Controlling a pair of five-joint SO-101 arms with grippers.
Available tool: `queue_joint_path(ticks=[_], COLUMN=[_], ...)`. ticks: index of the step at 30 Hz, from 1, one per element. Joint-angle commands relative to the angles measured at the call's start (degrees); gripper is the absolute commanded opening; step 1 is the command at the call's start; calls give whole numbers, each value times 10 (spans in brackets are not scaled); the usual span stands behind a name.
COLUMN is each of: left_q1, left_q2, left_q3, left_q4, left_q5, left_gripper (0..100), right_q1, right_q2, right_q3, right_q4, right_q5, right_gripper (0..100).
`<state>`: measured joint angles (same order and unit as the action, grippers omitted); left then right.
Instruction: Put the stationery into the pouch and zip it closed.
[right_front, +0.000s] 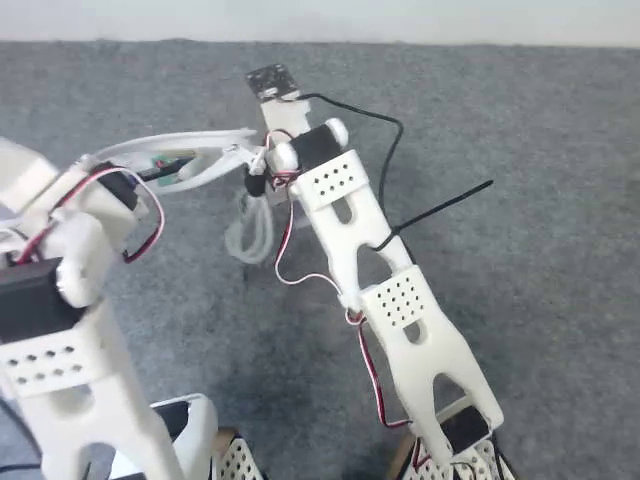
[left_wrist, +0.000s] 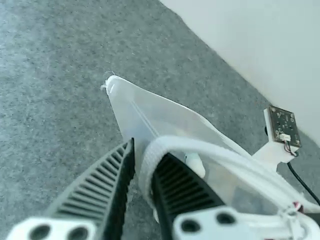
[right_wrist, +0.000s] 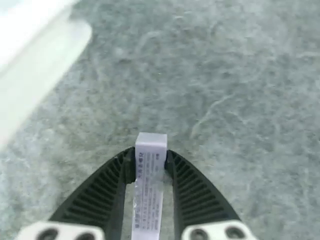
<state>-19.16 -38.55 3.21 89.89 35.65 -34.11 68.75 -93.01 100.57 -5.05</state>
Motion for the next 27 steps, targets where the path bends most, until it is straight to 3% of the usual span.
queue_joint_path(ticks=[1, 10, 22, 27], left_q1=[15, 69, 196, 206], left_q2=[-29, -29, -33, -33], left_q3=[-42, -40, 15, 37], left_q4=[-12, -47, -49, -49], left_q5=[-6, -4, 16, 15], left_gripper=[11, 11, 11, 11], right_q1=[27, 113, 181, 188], right_q2=[-67, -100, -161, -182], right_q3=[-33, -33, -33, -33], right_q4=[27, 26, 26, 26], right_q5=[-3, -3, -3, -3], right_gripper=[6, 6, 6, 6])
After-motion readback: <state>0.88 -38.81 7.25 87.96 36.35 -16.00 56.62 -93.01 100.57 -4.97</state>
